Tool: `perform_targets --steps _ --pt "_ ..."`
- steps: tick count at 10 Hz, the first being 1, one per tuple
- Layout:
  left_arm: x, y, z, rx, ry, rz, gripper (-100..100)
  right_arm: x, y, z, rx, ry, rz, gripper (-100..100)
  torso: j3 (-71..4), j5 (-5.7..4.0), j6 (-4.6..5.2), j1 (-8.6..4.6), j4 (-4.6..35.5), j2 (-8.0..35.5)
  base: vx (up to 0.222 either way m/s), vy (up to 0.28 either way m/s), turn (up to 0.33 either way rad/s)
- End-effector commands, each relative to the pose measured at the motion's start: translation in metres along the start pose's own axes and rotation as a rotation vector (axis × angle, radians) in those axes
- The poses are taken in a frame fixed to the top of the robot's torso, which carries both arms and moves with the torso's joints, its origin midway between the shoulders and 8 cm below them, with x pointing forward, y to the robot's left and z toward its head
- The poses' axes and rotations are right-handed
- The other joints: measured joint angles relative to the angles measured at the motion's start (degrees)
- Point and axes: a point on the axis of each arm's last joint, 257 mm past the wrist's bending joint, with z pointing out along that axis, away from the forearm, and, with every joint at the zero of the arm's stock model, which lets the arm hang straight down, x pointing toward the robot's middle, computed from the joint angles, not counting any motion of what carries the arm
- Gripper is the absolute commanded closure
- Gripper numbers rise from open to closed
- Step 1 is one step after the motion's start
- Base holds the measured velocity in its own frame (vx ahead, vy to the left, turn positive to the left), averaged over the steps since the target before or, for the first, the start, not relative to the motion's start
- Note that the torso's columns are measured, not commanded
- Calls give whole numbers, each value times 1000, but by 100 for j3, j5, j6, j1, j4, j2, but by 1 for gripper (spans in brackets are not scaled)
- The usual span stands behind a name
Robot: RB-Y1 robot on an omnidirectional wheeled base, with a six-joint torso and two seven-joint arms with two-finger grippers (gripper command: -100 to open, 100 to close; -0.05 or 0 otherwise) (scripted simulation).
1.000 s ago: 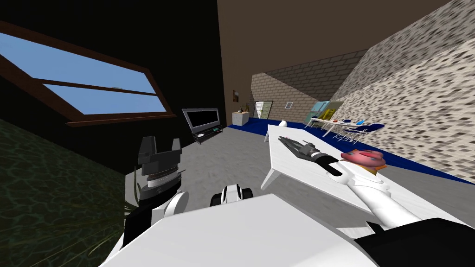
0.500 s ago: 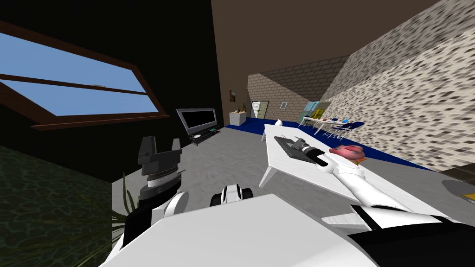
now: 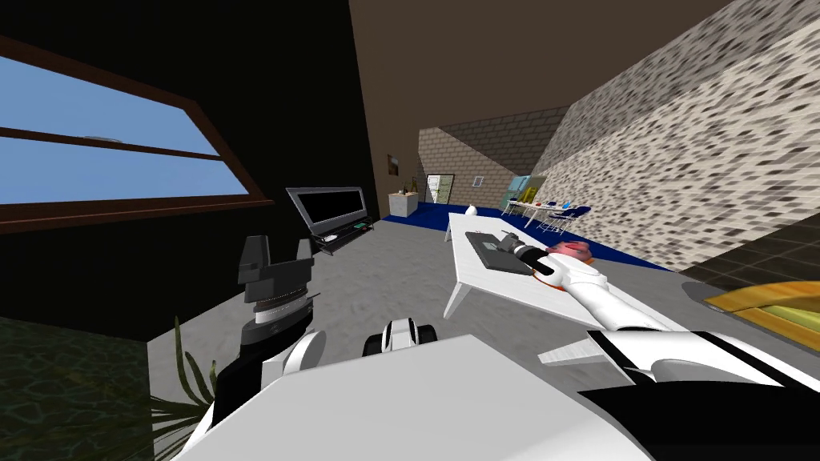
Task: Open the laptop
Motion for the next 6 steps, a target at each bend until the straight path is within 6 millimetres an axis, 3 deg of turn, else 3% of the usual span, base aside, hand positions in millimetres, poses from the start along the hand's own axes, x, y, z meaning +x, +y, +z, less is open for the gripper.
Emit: perform_targets --steps 1,3,4,6 --pt "0 0 0 0 0 0 0 -3 -13 10 -6 2 -26 -100 -2 0 -4 0 -1 -3 -9 15 -215" --pt "0 0 0 0 0 0 0 -22 -8 22 -20 -29 -36 -100 0 -1 -2 -1 -1 -1 -6 11 -84" --pt "0 0 0 0 0 0 0 -13 -25 23 -13 -8 -56 -100 -3 0 -5 -1 -2 -5 -4 9 -271" --pt "0 0 0 0 0 0 0 -29 -21 33 -25 -32 -67 -100 0 0 -4 0 0 0 -8 11 -53"
